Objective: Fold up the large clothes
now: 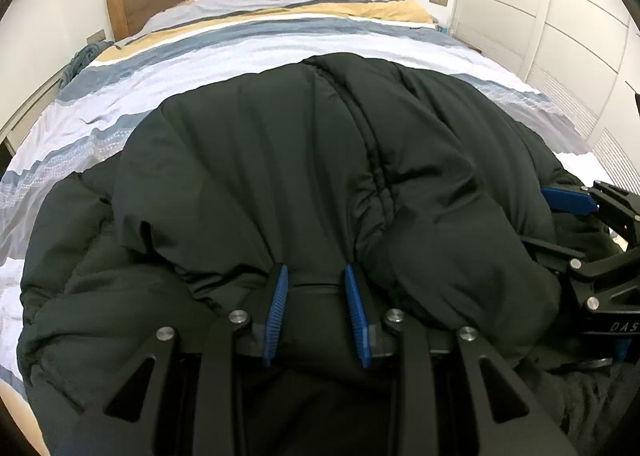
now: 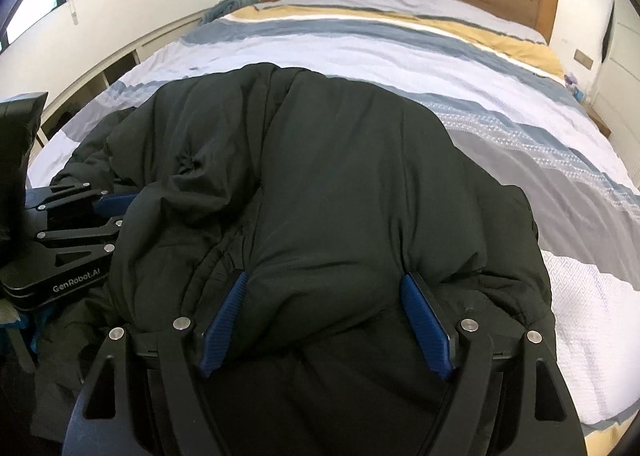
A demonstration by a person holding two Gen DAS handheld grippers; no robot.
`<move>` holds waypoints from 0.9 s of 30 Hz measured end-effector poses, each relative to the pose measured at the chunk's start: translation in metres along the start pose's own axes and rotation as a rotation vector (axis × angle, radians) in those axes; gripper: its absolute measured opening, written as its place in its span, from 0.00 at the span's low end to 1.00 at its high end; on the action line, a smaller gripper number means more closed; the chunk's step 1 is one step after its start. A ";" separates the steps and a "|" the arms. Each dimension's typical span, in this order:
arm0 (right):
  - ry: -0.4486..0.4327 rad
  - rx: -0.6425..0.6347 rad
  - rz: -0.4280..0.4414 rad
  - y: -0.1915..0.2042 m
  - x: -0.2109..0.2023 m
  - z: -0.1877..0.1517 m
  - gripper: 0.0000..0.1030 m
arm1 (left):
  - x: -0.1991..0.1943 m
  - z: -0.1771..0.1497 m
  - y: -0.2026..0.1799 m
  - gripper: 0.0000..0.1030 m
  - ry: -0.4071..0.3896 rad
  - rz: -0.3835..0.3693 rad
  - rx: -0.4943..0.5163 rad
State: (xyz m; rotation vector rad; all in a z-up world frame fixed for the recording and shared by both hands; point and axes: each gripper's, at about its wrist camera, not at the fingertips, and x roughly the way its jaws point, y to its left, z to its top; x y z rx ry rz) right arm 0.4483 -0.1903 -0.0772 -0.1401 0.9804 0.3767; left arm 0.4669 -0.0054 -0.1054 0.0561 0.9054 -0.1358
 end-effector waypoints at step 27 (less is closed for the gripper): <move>-0.155 0.053 -0.175 0.071 -0.193 -0.116 0.80 | -0.231 -0.140 0.027 0.51 -0.075 0.059 0.021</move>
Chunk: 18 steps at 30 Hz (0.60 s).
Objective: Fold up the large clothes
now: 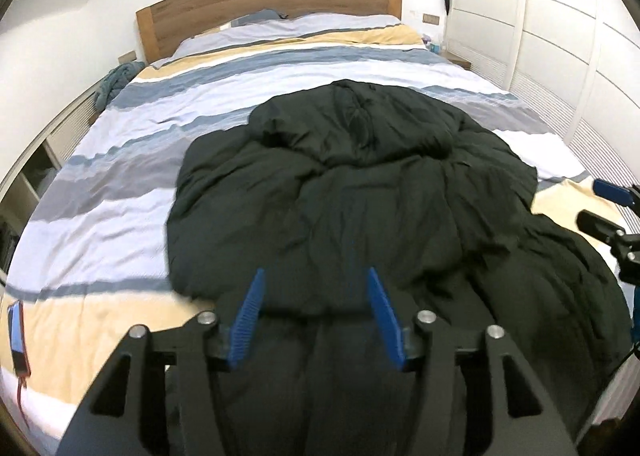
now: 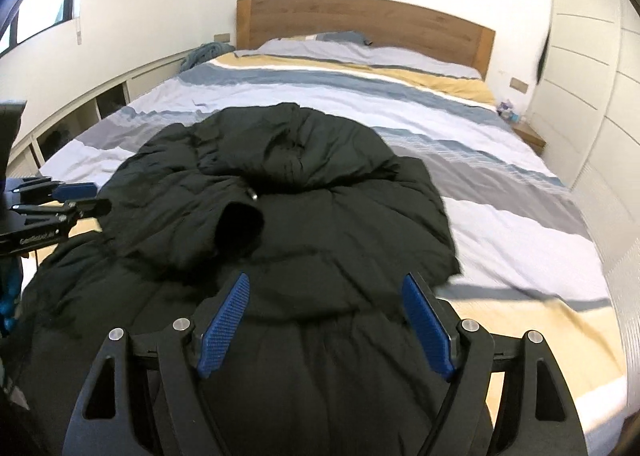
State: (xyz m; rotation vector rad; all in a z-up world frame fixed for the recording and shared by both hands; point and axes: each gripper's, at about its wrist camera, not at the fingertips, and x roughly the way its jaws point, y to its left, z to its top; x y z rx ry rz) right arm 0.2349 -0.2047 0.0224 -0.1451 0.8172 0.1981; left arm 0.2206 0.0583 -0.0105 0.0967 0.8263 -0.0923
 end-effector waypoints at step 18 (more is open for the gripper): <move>0.025 0.162 -0.104 -0.060 -0.112 -0.102 0.96 | -0.094 -0.101 0.058 0.59 0.060 0.091 -0.139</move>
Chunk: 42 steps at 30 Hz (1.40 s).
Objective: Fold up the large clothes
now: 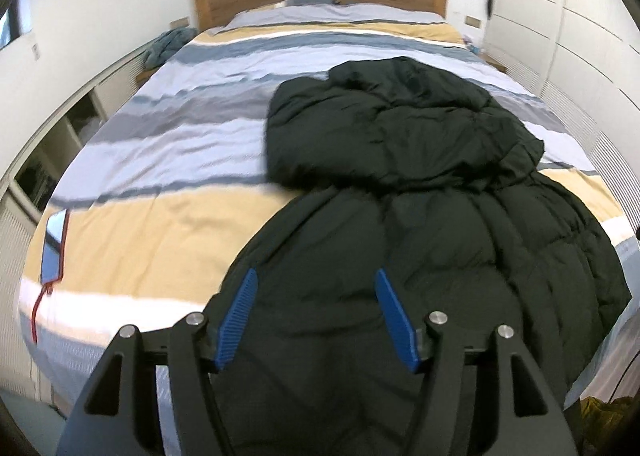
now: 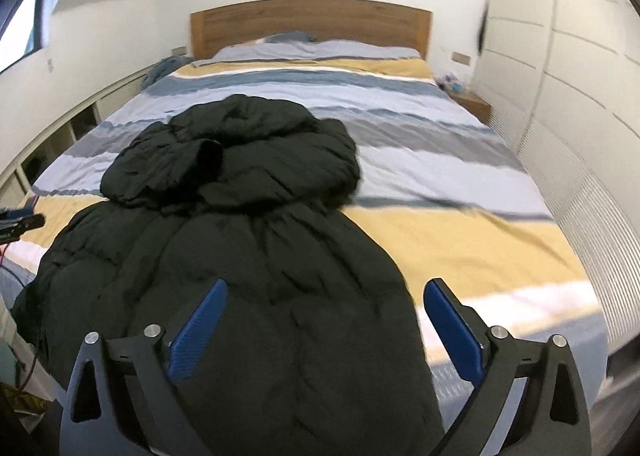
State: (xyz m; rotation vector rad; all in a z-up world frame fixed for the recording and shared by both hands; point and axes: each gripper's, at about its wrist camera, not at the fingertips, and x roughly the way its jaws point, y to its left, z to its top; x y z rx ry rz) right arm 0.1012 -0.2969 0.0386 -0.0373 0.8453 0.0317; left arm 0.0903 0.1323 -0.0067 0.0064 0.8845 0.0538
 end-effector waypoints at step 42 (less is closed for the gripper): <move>0.343 0.408 0.372 -0.090 0.090 -0.120 0.99 | 0.068 -0.139 0.107 0.60 0.219 -0.580 -0.581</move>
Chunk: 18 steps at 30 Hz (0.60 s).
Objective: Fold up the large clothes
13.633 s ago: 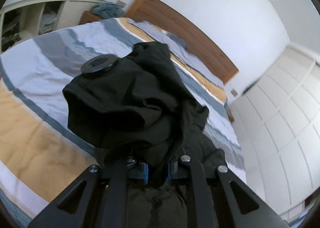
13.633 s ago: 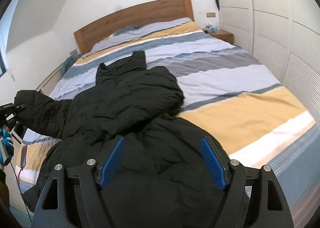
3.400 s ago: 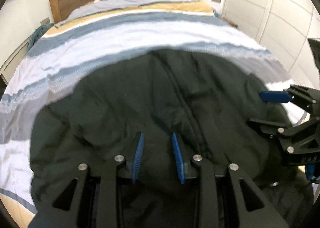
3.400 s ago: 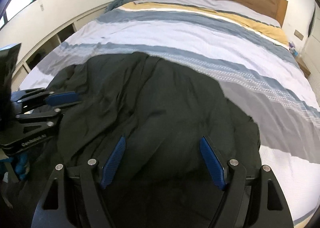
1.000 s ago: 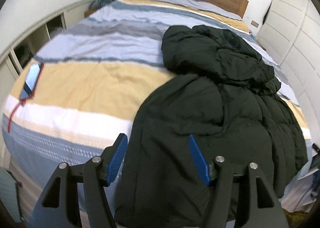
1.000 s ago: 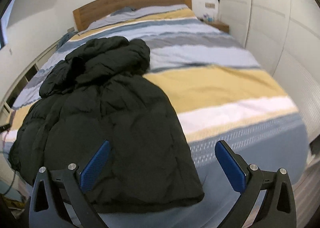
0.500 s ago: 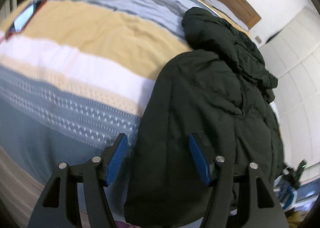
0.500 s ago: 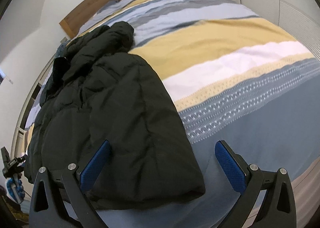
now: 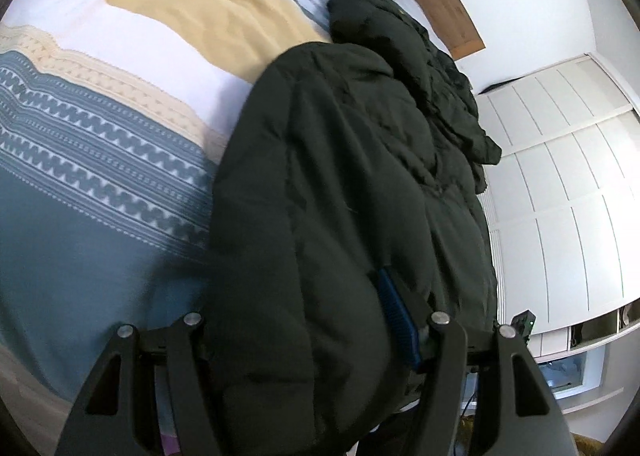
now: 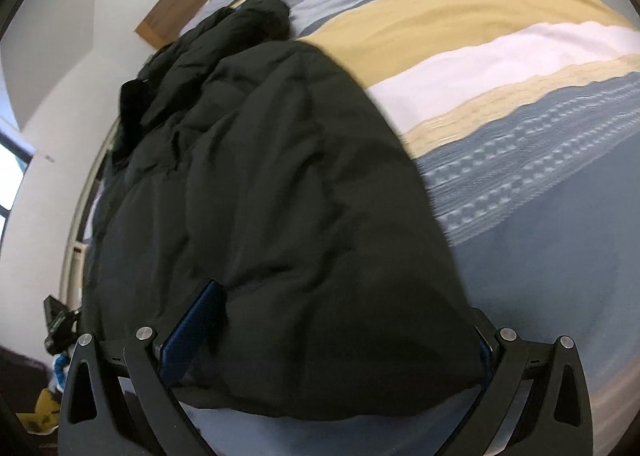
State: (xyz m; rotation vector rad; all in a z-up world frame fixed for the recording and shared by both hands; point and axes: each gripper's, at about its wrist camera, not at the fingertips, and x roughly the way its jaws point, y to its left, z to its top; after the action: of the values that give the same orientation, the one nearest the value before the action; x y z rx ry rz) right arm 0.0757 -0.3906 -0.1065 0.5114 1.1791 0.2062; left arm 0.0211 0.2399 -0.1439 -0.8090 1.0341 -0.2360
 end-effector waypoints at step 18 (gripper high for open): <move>0.001 0.042 0.123 -0.001 -0.008 -0.016 0.38 | 0.009 -0.015 -0.033 0.38 -0.020 0.068 0.071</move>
State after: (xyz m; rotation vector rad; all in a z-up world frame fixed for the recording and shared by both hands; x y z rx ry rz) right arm 0.0577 -0.3906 -0.1054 0.6216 1.1554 0.2880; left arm 0.0195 0.2042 -0.1309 -0.7098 1.0270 -0.2052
